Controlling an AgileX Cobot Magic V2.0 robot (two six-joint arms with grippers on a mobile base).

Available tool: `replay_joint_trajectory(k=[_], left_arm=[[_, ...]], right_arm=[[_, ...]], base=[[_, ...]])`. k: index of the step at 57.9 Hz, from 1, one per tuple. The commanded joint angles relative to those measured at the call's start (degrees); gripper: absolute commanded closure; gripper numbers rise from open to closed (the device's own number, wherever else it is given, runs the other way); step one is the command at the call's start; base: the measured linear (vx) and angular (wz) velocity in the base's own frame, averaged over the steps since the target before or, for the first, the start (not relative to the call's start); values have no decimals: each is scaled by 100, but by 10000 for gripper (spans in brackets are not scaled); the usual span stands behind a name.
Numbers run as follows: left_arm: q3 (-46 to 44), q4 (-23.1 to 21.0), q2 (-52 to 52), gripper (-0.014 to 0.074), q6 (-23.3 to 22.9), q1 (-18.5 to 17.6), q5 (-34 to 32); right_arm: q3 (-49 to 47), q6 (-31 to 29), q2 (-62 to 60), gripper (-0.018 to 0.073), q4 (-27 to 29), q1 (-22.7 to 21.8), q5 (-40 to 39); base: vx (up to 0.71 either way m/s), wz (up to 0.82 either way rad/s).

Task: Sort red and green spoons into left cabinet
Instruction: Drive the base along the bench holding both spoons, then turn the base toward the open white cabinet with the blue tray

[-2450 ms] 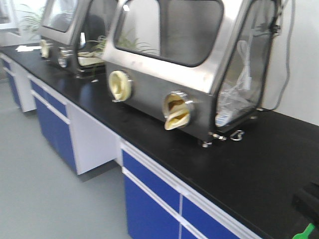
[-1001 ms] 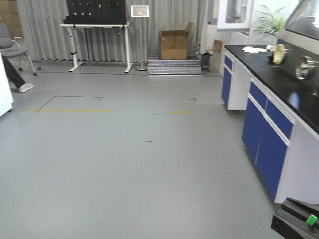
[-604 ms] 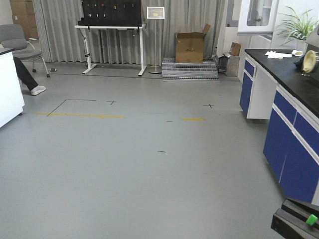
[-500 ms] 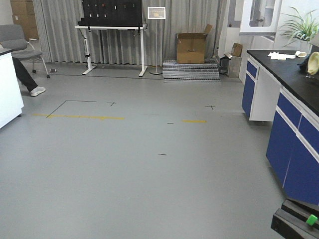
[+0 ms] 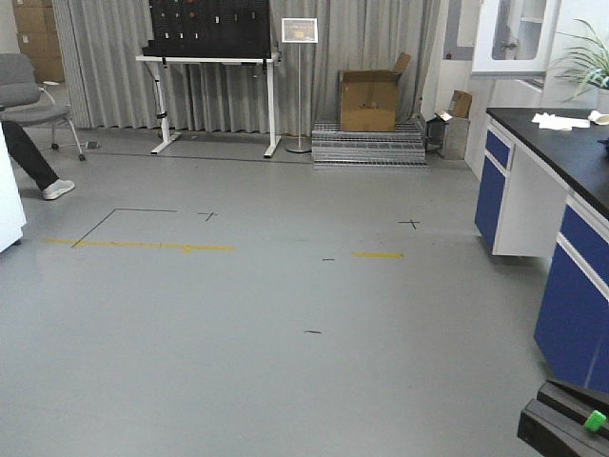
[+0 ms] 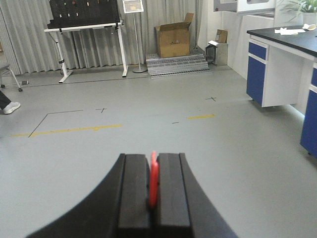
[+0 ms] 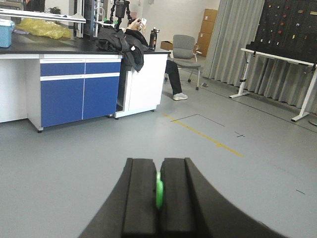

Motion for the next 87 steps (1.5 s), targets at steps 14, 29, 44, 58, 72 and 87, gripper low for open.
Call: replay_joint_trajectory(k=[14,29,44,58,72,87], left_arm=[[-162,-46,27,600,-38,-9,-485],[-162,-46,27,600,-38,-9,-480],[-162,-46,27,600,-38,-9,-480],[-162,-46,27,600,-38,-9,-480],[-162,-46,27,600,-38,-9,-486],[-162,-46,27,600,-38,-9,-486]], right_arm=[[-144,-8,8,562,221,-2,-91],[-144,-8,8,562,221,-2,-91],[-144,-8,8,562,221,-2,-91],[-144,-8,17,562,221,-2,-91],[-144,-8,16,562,221,-2,-93],[-144,-8,16,562,221,-2,-93]], base=[[56,5],[58,1],[62,-9],[64,-12],[66,-3],[69,7]])
